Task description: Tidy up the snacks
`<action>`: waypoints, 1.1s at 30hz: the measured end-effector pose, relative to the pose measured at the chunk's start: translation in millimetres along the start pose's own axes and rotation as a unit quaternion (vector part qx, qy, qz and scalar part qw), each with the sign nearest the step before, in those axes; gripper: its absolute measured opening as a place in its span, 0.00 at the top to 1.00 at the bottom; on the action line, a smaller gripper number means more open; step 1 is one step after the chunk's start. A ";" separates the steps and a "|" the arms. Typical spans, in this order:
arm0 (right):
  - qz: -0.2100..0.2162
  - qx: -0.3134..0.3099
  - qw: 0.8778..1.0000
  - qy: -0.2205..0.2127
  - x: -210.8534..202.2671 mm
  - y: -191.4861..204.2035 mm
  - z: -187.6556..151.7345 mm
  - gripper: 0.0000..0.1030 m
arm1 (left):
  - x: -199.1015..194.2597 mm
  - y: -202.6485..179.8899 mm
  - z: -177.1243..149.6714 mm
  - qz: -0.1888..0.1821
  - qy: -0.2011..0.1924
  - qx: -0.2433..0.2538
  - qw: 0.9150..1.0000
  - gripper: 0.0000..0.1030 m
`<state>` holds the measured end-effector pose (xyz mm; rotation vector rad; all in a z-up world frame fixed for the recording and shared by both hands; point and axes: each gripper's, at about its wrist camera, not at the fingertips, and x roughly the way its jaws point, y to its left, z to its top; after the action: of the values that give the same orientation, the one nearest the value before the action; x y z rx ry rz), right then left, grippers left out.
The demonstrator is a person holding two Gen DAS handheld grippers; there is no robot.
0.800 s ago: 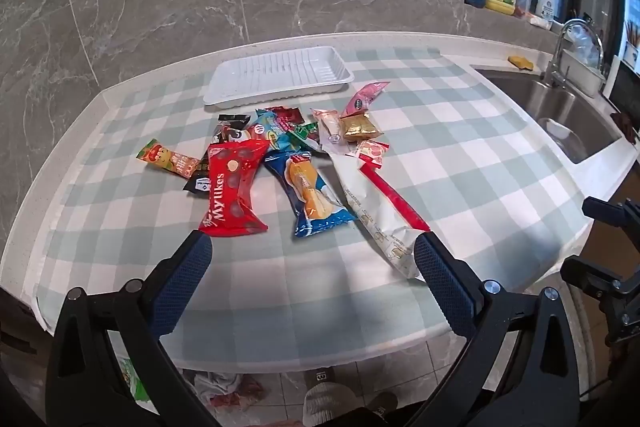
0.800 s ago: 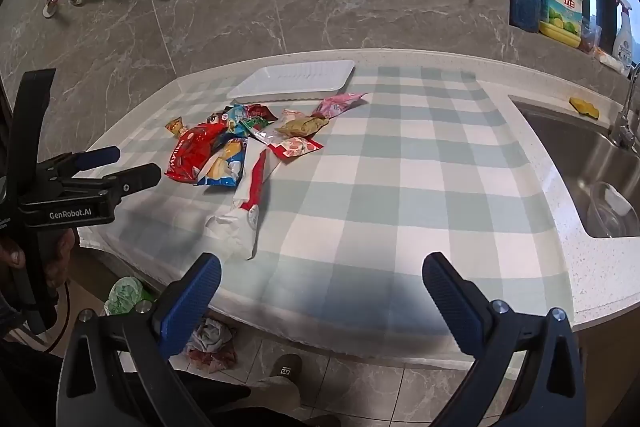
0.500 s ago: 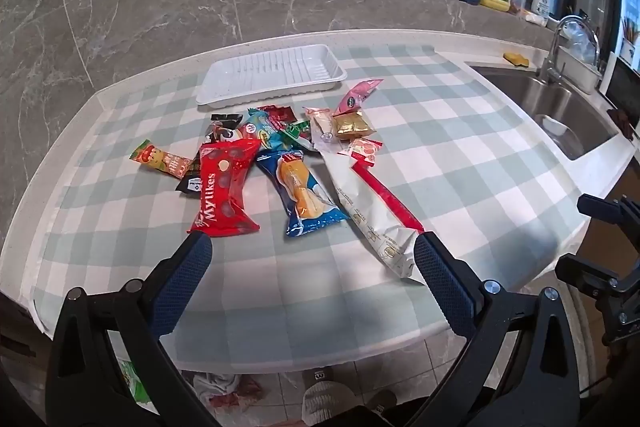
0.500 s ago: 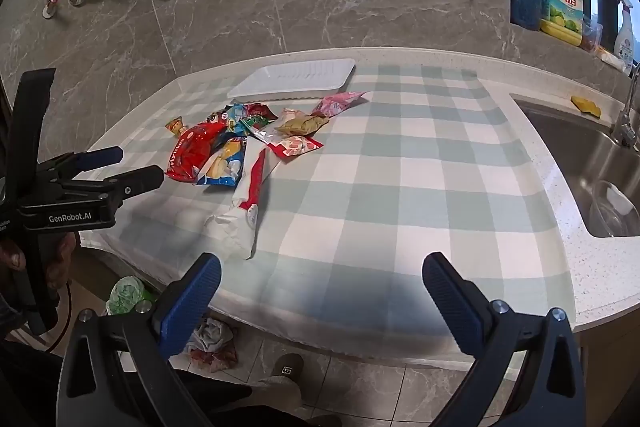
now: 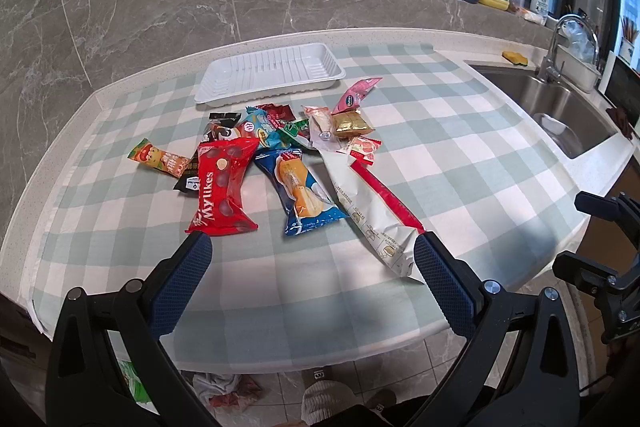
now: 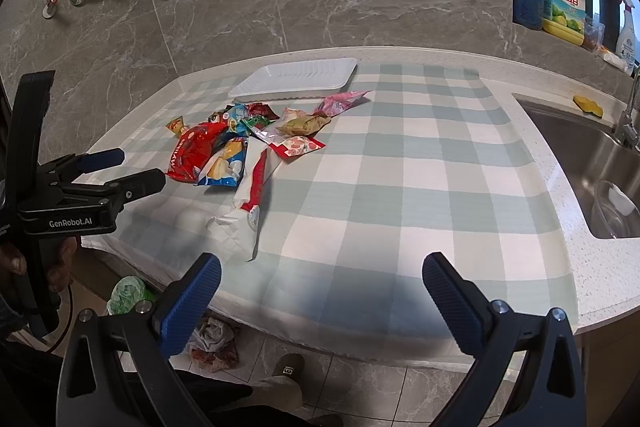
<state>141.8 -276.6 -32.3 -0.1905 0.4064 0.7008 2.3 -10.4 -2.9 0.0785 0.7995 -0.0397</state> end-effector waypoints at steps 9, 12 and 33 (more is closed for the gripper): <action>0.000 0.000 1.000 0.000 0.2 1.5 0.8 0.00 | 0.6 -0.2 -0.8 0.000 0.000 0.000 1.000 0.01; 0.000 0.000 1.000 0.000 0.1 1.8 0.9 0.00 | 0.5 -0.3 -0.6 0.001 -0.001 0.001 1.000 0.01; 0.000 0.000 1.000 -0.001 -0.3 6.4 1.9 0.00 | 0.6 -0.1 -2.7 -0.002 -0.001 0.001 1.000 0.01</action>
<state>137.9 -271.4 -30.7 -0.1900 0.4047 0.7008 0.8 -10.3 -5.2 0.0782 0.7979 -0.0437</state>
